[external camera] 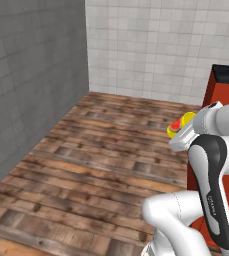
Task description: Place the pitcher and cup on the dining counter for serving.
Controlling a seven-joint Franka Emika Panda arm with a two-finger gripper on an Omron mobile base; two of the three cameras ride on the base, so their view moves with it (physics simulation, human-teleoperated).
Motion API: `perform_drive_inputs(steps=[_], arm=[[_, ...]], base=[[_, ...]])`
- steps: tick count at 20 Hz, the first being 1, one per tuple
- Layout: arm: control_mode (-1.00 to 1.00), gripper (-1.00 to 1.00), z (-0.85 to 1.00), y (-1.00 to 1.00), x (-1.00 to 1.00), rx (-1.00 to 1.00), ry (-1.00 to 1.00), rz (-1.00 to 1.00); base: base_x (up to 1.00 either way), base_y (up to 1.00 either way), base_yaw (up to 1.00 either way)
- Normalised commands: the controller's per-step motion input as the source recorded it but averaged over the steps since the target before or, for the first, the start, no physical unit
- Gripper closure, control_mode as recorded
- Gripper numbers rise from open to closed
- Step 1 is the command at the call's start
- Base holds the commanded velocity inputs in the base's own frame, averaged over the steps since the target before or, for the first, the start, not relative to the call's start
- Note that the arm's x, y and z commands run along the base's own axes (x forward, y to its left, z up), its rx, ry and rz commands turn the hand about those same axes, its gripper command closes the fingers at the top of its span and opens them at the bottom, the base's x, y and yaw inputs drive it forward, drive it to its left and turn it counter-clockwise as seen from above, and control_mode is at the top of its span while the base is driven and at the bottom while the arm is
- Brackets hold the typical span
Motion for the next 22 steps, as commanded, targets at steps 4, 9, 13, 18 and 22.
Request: perform_drive_inputs(steps=[4,9,13,18,22], arm=[[1.00,1.00,0.00,0.00,0.00,0.00,0.00,0.00],[1.00,1.00,0.00,0.00,0.00,0.00,0.00,0.00],[1.00,1.00,0.00,0.00,0.00,0.00,0.00,0.00],[1.00,1.00,0.00,0.00,0.00,0.00,0.00,0.00],[1.00,1.00,0.00,0.00,0.00,0.00,0.00,0.00]], base=[[1.00,0.96,-0.51],[0.95,0.87,-0.58],[0.87,0.83,-0.62],[0.89,0.83,-0.62],[0.97,0.87,-0.62]])
